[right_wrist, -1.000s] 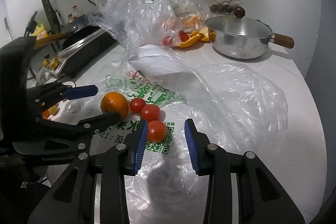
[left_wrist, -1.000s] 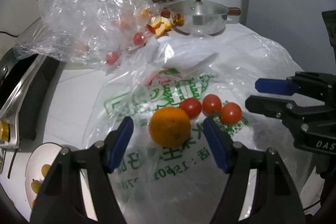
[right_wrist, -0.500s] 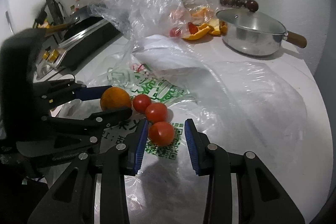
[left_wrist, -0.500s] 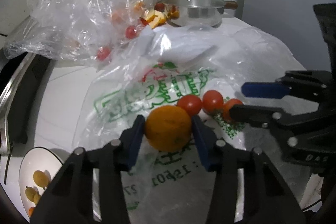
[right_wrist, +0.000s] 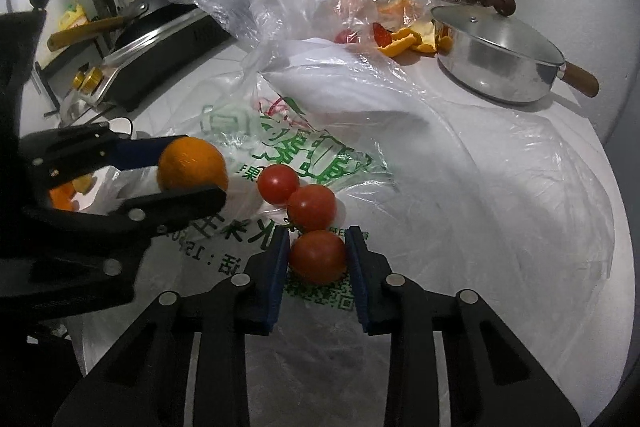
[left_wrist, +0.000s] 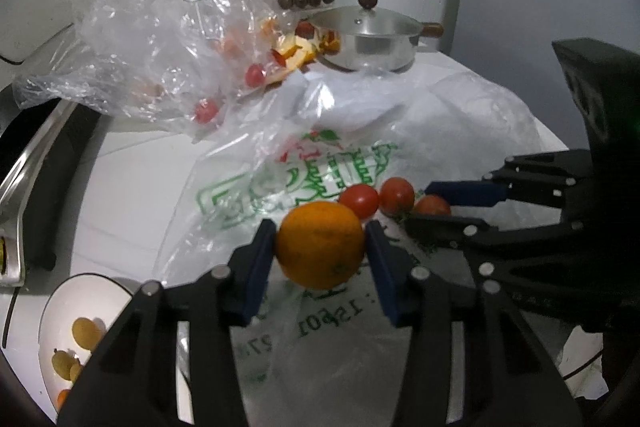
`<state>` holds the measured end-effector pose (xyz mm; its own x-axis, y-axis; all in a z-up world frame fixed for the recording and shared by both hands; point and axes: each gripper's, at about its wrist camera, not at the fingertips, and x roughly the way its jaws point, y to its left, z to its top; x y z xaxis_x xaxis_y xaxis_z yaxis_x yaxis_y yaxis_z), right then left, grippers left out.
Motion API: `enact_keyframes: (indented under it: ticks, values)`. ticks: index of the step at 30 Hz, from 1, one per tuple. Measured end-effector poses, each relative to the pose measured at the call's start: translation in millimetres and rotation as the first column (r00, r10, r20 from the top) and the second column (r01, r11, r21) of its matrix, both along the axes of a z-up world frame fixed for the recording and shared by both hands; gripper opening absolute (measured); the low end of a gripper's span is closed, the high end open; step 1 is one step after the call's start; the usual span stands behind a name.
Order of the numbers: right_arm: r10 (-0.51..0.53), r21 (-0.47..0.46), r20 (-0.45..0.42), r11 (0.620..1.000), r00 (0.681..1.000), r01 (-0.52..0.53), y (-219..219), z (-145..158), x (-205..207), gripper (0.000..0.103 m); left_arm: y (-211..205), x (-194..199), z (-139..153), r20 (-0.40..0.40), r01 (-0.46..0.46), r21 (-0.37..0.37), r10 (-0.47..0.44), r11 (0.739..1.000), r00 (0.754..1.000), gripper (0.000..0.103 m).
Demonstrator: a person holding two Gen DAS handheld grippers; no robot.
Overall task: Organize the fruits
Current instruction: 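Grasp the mandarin with the left tool while the right tool grasps a cherry tomato, then carry the mandarin and cherry tomato over the white plate with both tools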
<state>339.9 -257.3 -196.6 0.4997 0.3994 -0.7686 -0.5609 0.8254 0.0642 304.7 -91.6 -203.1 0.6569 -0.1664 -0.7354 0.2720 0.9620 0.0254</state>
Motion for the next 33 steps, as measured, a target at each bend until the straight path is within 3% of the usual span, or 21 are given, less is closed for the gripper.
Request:
enact_keyframes:
  ticks: [18, 33]
  values:
    - [0.009, 0.006, 0.077, 1.0, 0.997, -0.009, 13, 34, -31, 0.031, 16, -41, 28, 0.071, -0.008, -0.02, 0.009, 1.0, 0.997, 0.047]
    - [0.058, -0.004, 0.126, 0.998, 0.99, -0.058, 46, 53, -59, 0.031, 57, -76, 36, 0.1, -0.065, -0.04, 0.069, 0.997, 0.993, 0.047]
